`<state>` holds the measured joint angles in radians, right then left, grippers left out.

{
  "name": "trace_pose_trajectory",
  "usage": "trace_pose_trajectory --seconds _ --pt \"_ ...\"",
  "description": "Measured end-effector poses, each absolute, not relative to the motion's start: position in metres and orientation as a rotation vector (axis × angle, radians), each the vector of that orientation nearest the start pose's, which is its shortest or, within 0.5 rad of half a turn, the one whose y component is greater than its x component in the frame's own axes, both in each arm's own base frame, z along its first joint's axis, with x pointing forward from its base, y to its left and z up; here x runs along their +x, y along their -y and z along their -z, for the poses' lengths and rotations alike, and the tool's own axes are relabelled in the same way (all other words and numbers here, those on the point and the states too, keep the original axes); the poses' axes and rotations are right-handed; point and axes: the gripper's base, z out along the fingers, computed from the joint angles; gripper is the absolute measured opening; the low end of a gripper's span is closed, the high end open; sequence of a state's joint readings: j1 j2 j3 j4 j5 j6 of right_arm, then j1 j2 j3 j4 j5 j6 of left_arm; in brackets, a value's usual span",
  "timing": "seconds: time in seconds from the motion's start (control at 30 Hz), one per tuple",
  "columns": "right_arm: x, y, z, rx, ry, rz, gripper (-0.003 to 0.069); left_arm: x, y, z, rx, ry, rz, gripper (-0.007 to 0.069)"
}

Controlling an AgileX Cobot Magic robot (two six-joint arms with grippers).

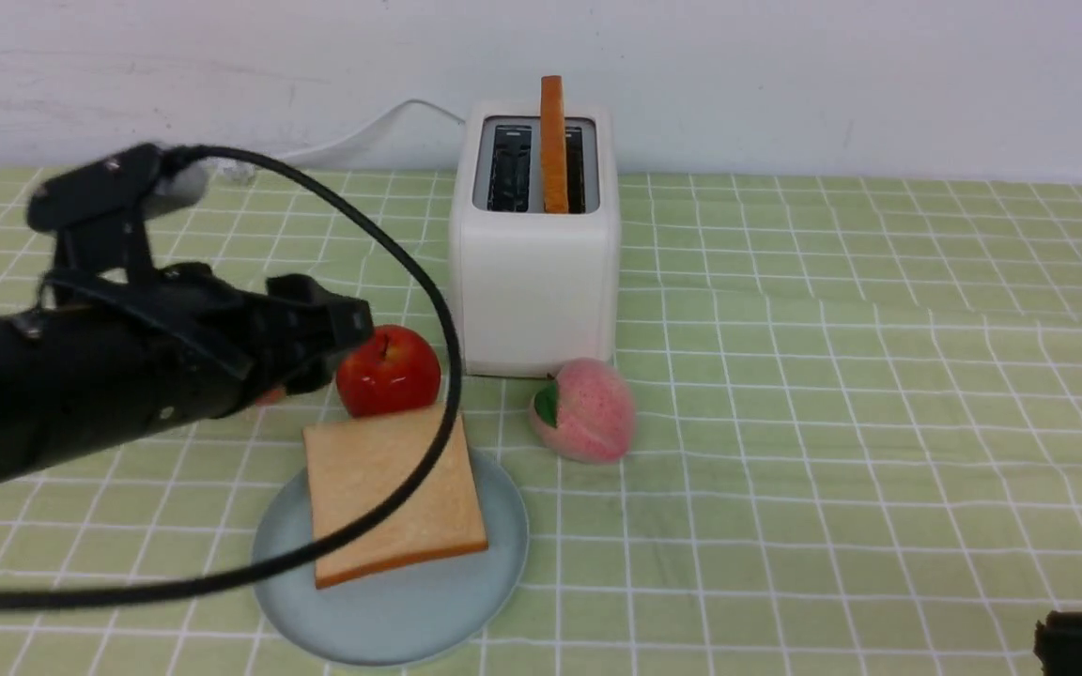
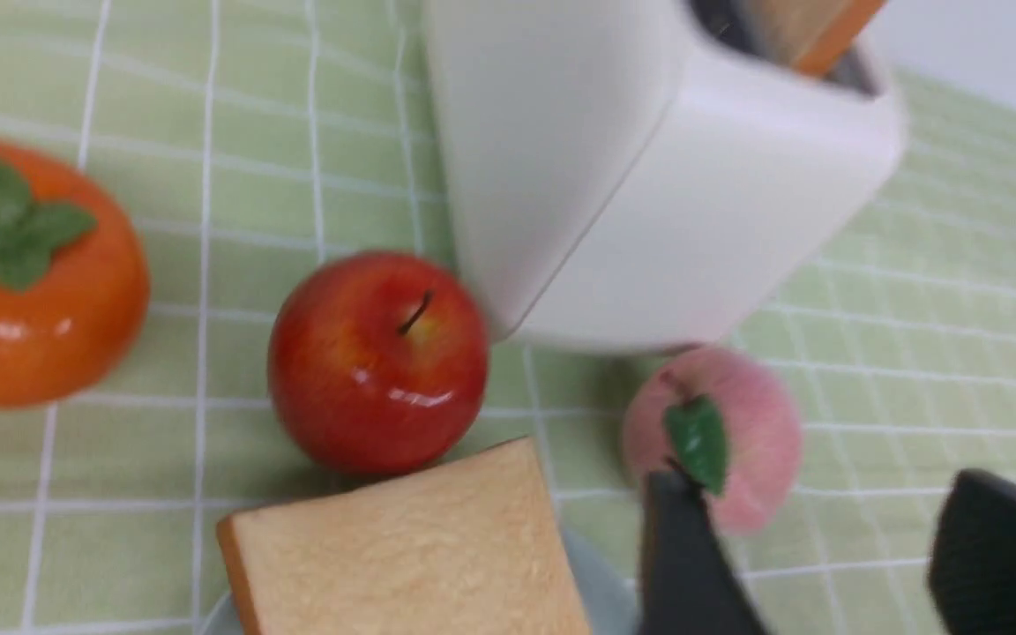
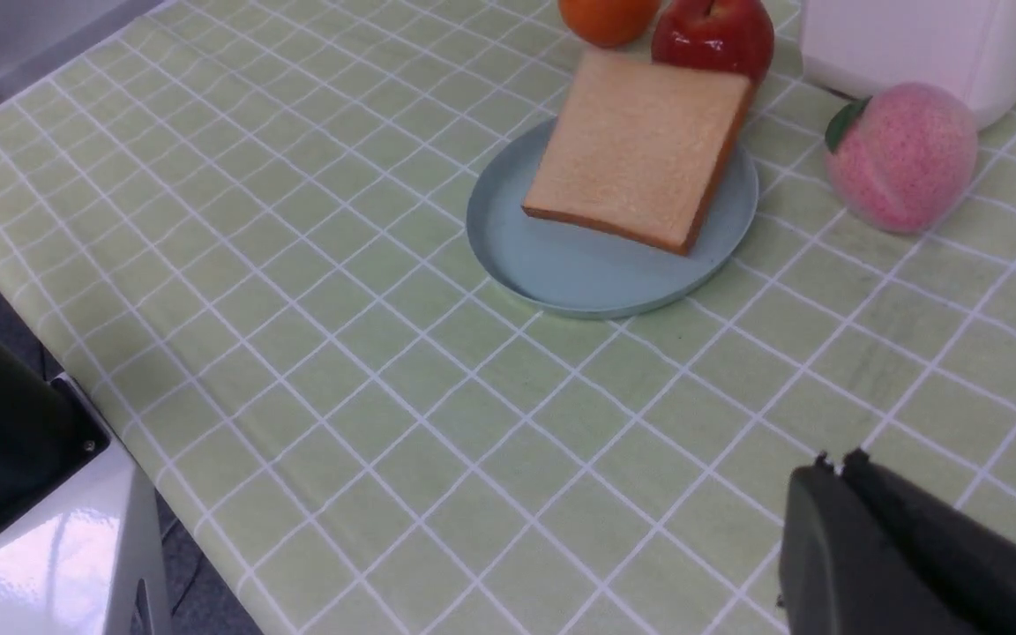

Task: Take toasted bread from bread machine on green coffee tablecloth place on plate.
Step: 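Grasp the toast slice in the toaster and pull it up out of the slot with the right gripper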

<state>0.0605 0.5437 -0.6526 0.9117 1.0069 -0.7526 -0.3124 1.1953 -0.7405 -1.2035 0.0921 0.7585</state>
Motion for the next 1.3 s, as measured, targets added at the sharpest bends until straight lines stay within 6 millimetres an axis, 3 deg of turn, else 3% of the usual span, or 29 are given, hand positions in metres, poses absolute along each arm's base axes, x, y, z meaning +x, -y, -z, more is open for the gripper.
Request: trace_pose_trajectory --seconds 0.2,0.3,0.33,0.37,0.47,0.57,0.63,0.67,0.77,0.8,0.87,0.93,1.0,1.07,1.1,1.13,1.3 --pt "0.08 -0.065 -0.338 -0.578 -1.943 -0.723 0.0003 0.199 0.082 -0.329 0.049 -1.89 0.658 -0.0008" --pt "0.088 -0.065 -0.336 -0.554 -1.966 -0.747 0.0003 0.177 0.08 -0.343 0.152 -1.835 0.675 -0.0013" --pt "0.098 -0.066 -0.333 -0.529 -1.999 -0.776 0.0003 0.159 0.078 -0.351 0.215 -1.792 0.684 -0.0013" --pt "0.099 -0.067 -0.333 -0.527 -2.003 -0.782 0.0003 0.157 0.078 -0.352 0.23 -1.79 0.685 -0.0013" --pt "0.124 -0.069 -0.327 -0.483 -2.083 -0.843 0.0003 0.122 0.071 -0.358 0.318 -1.713 0.689 -0.0013" --pt "0.152 -0.071 -0.327 -0.461 -2.146 -0.874 0.0003 0.087 0.06 -0.355 0.346 -1.616 0.687 -0.0013" --pt "0.162 -0.073 -0.328 -0.458 -2.161 -0.88 0.0003 0.079 0.058 -0.35 0.348 -1.601 0.685 -0.0013" --pt "0.178 -0.077 -0.331 -0.471 -2.174 -0.884 0.0003 0.064 0.053 -0.341 0.354 -1.564 0.678 -0.0013" --pt "0.203 -0.093 -0.338 -0.536 -2.175 -0.878 0.0003 0.046 0.047 -0.327 0.371 -1.512 0.652 -0.0013" --pt "0.217 -0.106 -0.343 -0.584 -2.17 -0.871 0.0003 0.04 0.044 -0.319 0.387 -1.495 0.625 -0.0013" --pt "0.228 -0.119 -0.344 -0.617 -2.177 -0.866 0.0003 0.035 0.042 -0.311 0.397 -1.486 0.608 -0.0013" --pt "0.254 -0.157 -0.356 -0.714 -2.159 -0.813 0.0003 0.032 0.04 -0.294 0.41 -1.488 0.569 -0.0013" --pt "0.265 -0.17 -0.359 -0.733 -2.157 -0.784 0.0006 0.033 0.039 -0.287 0.405 -1.495 0.556 -0.0013" --pt "0.299 -0.199 -0.364 -0.714 -2.166 -0.706 0.0026 0.038 0.037 -0.274 0.376 -1.512 0.528 -0.0013" --pt "0.301 -0.201 -0.369 -0.721 -2.149 -0.686 0.0029 0.039 0.037 -0.274 0.37 -1.511 0.525 -0.0013" --pt "0.323 -0.211 -0.373 -0.689 -2.137 -0.624 0.0058 0.041 0.036 -0.269 0.35 -1.515 0.509 -0.0013" --pt "0.384 -0.23 -0.363 -0.513 -2.141 -0.489 0.024 0.044 0.033 -0.267 0.312 -1.501 0.484 -0.0013"
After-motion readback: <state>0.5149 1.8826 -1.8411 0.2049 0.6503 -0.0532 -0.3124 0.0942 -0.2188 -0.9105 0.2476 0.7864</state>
